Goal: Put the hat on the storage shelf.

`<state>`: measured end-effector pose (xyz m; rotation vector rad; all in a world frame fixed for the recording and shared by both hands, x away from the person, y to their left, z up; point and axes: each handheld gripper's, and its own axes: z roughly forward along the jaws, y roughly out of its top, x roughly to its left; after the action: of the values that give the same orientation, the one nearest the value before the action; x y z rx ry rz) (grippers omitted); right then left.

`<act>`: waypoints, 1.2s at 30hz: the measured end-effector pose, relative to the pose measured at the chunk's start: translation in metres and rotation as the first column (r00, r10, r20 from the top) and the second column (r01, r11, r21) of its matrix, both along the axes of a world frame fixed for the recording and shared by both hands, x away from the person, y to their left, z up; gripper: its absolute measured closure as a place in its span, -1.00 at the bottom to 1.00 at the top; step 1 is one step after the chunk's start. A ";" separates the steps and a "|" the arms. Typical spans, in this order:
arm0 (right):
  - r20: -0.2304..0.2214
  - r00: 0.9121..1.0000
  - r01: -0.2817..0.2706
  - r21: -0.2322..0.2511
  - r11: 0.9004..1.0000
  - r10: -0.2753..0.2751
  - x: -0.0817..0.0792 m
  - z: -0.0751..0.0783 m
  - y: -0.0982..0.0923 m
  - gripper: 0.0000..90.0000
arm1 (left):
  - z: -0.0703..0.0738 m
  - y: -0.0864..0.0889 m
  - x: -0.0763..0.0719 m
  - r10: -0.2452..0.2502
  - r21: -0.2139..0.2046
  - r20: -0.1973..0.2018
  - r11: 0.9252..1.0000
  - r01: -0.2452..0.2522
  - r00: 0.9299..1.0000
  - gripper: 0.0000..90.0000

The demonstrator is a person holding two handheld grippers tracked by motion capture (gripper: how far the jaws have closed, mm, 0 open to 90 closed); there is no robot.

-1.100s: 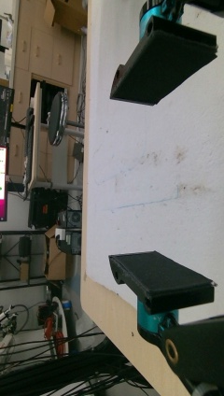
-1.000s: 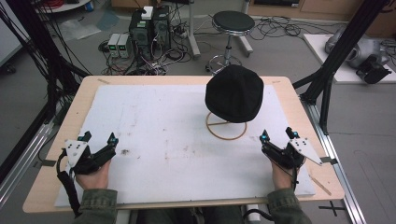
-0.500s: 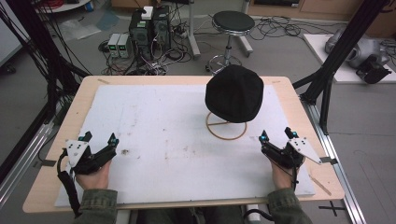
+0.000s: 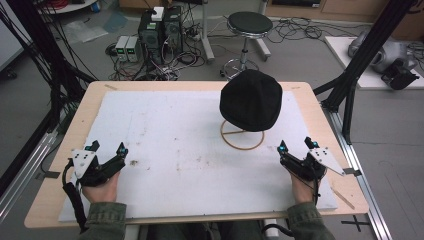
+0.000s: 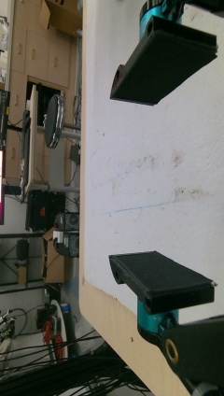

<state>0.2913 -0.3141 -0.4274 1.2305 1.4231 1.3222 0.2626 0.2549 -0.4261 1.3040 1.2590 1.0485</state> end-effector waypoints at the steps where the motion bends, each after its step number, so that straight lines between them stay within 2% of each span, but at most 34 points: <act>1: -0.002 1.000 -0.001 0.001 1.000 0.001 0.000 0.000 0.000 -0.76 | 0.000 0.000 0.000 0.000 -0.002 -0.001 1.000 0.000 1.000 -0.61; 36: -0.022 1.000 -0.015 -0.002 1.000 0.015 0.003 -0.002 0.002 -0.76 | 0.000 0.004 -0.002 0.005 -0.005 -0.003 1.000 -0.005 1.000 -0.61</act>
<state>0.2939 -0.3124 -0.4291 1.2388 1.4518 1.3208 0.2602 0.2587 -0.4257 1.3003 1.2672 1.0468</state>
